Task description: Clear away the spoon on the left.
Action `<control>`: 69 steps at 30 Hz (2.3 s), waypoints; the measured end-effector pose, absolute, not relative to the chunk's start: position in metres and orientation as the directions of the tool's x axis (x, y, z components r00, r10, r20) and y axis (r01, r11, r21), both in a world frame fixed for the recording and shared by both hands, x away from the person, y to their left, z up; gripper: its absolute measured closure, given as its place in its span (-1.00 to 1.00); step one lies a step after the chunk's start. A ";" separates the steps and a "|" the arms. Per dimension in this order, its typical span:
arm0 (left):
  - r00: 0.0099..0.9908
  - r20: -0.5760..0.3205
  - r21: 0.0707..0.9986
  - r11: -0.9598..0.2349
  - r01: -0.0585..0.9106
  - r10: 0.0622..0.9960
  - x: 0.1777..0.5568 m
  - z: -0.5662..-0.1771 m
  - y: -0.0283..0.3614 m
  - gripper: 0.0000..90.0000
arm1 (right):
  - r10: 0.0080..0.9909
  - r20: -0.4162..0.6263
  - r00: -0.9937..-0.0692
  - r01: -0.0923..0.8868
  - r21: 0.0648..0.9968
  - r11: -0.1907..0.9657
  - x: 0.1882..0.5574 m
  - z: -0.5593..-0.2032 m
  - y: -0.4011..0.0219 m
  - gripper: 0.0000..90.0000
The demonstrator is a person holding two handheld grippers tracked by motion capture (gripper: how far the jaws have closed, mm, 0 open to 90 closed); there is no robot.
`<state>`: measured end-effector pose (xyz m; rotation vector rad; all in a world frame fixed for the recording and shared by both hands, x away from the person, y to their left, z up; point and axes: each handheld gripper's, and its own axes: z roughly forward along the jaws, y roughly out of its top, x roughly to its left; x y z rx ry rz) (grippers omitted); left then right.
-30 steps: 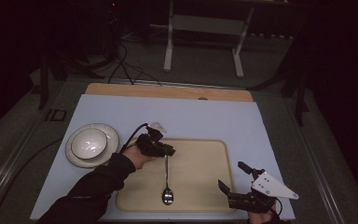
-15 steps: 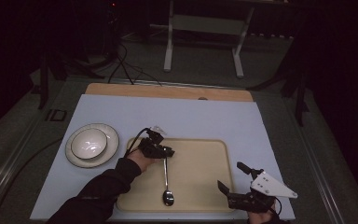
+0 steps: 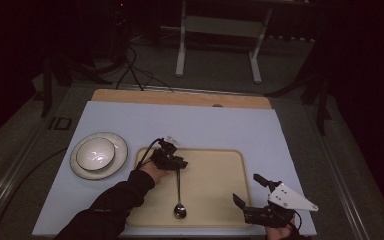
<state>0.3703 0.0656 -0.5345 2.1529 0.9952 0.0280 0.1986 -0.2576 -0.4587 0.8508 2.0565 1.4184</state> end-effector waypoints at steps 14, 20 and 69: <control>0.693 -0.260 0.652 -0.408 0.640 0.672 0.361 -0.517 0.064 0.10 | 0.732 -0.050 -0.679 0.216 0.940 0.264 0.199 -0.459 -0.257 -0.75; 0.687 -0.281 0.671 -0.375 0.640 0.670 0.352 -0.500 0.067 -0.26 | 0.735 -0.046 -0.676 0.221 0.939 0.262 0.199 -0.459 -0.258 -0.75; 0.764 -0.149 0.818 -0.355 0.452 0.628 0.266 -0.440 0.135 -0.97 | 0.737 -0.041 -0.675 0.229 0.937 0.262 0.201 -0.460 -0.257 -0.75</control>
